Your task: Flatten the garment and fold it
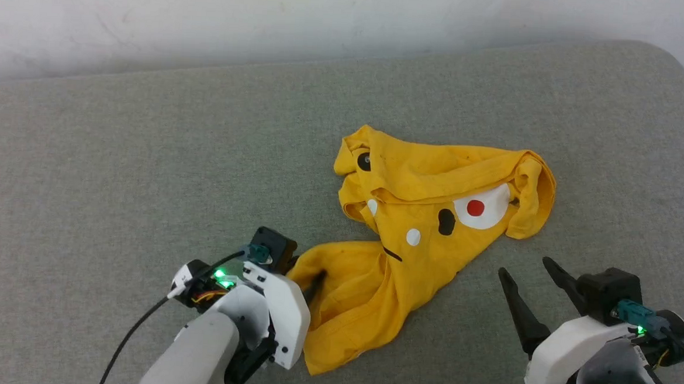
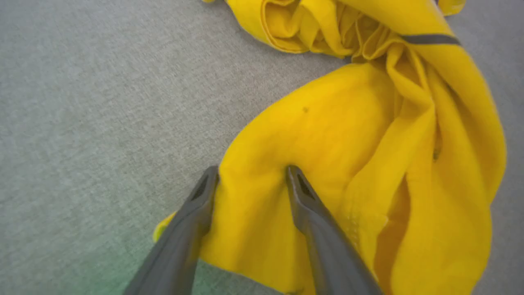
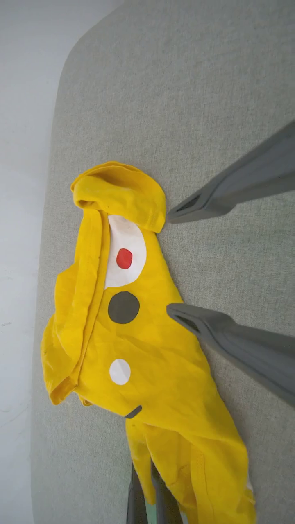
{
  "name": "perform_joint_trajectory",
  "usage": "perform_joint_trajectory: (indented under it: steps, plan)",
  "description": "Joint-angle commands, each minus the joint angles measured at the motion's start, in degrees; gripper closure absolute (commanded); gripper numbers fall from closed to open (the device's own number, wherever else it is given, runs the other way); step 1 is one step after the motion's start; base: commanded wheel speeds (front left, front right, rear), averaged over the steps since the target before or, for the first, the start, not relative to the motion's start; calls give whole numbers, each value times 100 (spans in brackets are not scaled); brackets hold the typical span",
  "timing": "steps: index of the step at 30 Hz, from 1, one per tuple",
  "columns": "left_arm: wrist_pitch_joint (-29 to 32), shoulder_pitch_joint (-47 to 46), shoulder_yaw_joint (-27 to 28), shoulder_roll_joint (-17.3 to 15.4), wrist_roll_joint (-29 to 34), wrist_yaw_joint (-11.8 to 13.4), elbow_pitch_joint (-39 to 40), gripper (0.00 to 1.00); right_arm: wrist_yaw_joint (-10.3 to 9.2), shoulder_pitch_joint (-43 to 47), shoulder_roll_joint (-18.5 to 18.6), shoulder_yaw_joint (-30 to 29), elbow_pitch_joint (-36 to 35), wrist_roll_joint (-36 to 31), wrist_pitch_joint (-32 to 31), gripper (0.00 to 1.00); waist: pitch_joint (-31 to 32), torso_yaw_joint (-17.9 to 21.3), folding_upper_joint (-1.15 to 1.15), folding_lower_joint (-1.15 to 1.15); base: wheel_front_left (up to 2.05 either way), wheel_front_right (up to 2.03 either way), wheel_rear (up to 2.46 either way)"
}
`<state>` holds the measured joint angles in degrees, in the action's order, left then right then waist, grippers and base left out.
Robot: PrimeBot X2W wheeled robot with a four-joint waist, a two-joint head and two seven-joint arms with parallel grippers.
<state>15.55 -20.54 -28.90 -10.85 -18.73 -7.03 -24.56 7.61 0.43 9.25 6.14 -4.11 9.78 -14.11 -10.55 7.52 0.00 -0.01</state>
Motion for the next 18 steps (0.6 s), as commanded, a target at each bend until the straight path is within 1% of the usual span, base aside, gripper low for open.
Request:
perform_joint_trajectory:
  steps: [1, 4, 6, 8, 12, 15, 17, 18]
  plan:
    - [14, 44, -94, -28, -74, -39, -137, 100, -12, 46, -35, 0, -31, -50, -4, 0, -79, 57, 0, 1, 0, 0, 0]
    - [-293, 31, -17, -56, -238, -40, -111, 100, -12, 56, -63, -14, -38, -79, 9, 0, -43, -53, 0, 1, 0, 0, 0]
    - [-559, 51, 115, -97, -287, 19, -57, 100, -12, 64, -70, -8, -40, -82, 5, 0, 10, -160, 0, 1, 0, 0, 0]
    - [-839, 122, 290, -125, -351, 150, 46, 100, -12, 88, -69, -23, -35, -85, -10, 0, 89, -307, 0, 1, 0, 0, 0]
    - [-1203, 447, 667, -214, -562, 420, 345, 100, -12, 173, -67, -34, -51, -78, -67, 0, 244, -633, 0, 1, 0, 0, 0]
    - [-1278, 848, 884, -324, -683, 643, 604, 100, -12, 221, -81, -4, -81, -51, -90, 0, 343, -864, 0, 1, 0, 0, 0]
    - [-1172, 1178, 906, -368, -739, 755, 786, 100, -12, 244, -106, 29, -94, -7, -106, 0, 390, -999, 0, 1, 0, 0, 0]
    - [-1089, 1340, 876, -369, -777, 767, 878, 100, -12, 249, -114, 43, -97, 14, -113, 0, 407, -1063, 0, 1, 0, 0, 0]
